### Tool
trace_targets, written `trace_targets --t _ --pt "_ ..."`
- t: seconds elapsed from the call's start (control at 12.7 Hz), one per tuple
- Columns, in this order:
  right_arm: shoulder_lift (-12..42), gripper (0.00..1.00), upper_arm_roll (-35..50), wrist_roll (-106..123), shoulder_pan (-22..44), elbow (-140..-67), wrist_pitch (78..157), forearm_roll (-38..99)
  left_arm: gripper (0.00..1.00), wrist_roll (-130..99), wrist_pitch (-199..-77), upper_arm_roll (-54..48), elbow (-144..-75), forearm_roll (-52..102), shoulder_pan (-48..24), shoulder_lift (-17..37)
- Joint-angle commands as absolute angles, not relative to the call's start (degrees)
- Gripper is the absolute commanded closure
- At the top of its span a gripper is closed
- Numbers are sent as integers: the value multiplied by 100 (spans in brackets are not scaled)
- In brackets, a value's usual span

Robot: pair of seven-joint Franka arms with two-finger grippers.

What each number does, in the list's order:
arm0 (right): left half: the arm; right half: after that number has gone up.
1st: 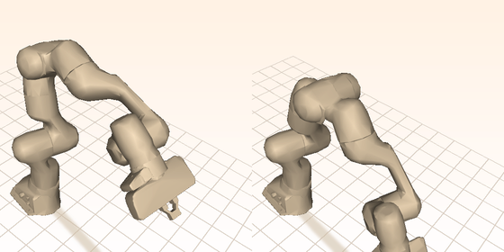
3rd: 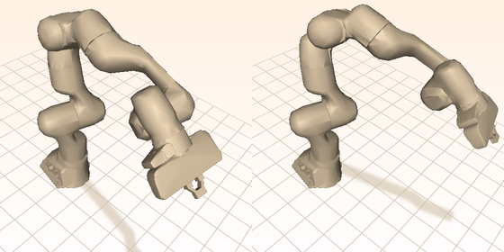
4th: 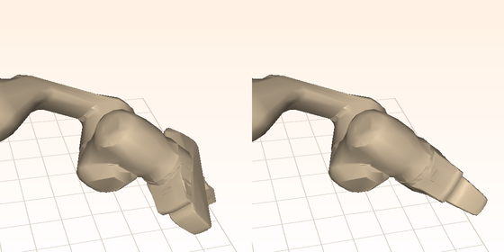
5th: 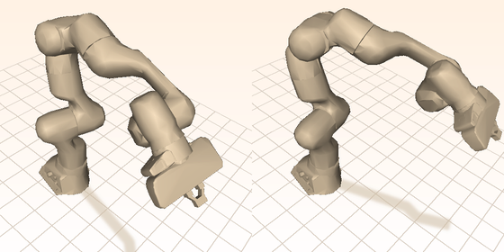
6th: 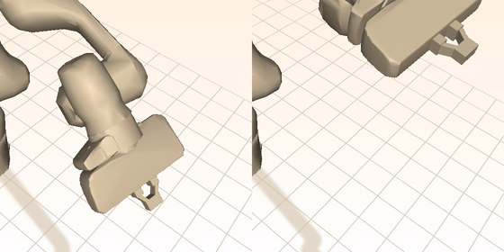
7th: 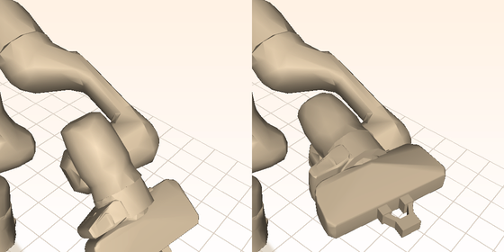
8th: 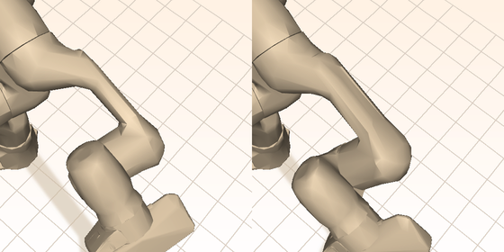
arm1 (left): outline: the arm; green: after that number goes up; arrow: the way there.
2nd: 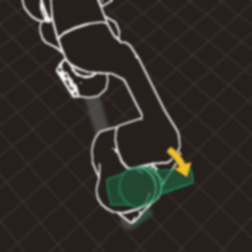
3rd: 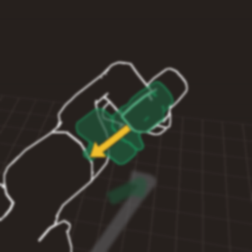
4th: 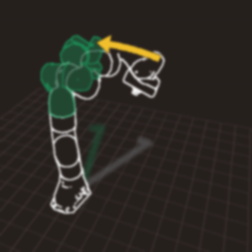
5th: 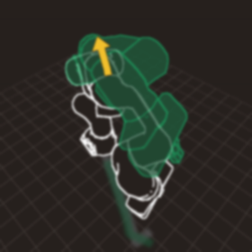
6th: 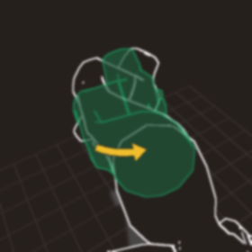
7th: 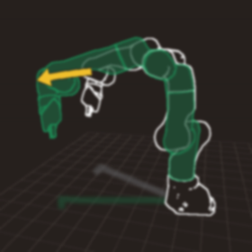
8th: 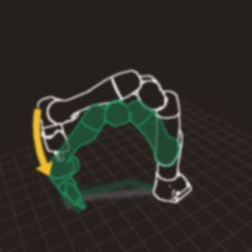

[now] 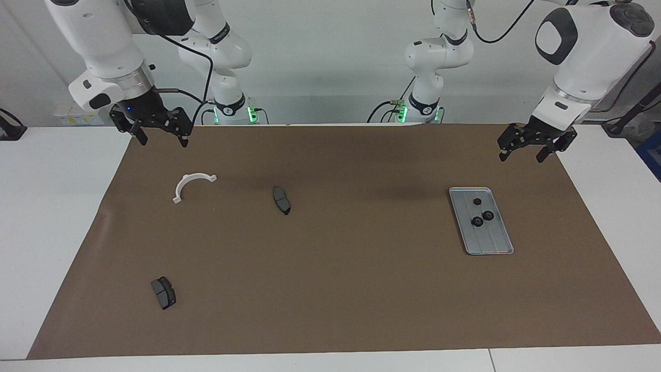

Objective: Place bearing gear from tray to pile
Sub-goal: 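Reach the left gripper down to a black gear in the tray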

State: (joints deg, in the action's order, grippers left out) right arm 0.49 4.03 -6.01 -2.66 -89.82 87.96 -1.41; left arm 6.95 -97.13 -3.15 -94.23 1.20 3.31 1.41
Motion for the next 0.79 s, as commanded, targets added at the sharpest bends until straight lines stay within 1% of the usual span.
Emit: trace_targets --t 0.0,0.31,0.55,0.71 --pt "-35 0 422 -422 -316 -9088 8877 -53 0 904 -9853 -273 -9694 53 386 -70" --pt "-35 0 422 -413 -316 -9088 8877 -53 0 844 -9835 -272 -9703 53 387 -62" --pt "-35 0 439 -439 -299 -9079 8877 -61 0 922 -9940 -272 -10168 53 387 -132" --pt "-35 0 466 -623 -264 -9097 8912 -158 0 923 -10290 -272 -10501 53 387 -106"
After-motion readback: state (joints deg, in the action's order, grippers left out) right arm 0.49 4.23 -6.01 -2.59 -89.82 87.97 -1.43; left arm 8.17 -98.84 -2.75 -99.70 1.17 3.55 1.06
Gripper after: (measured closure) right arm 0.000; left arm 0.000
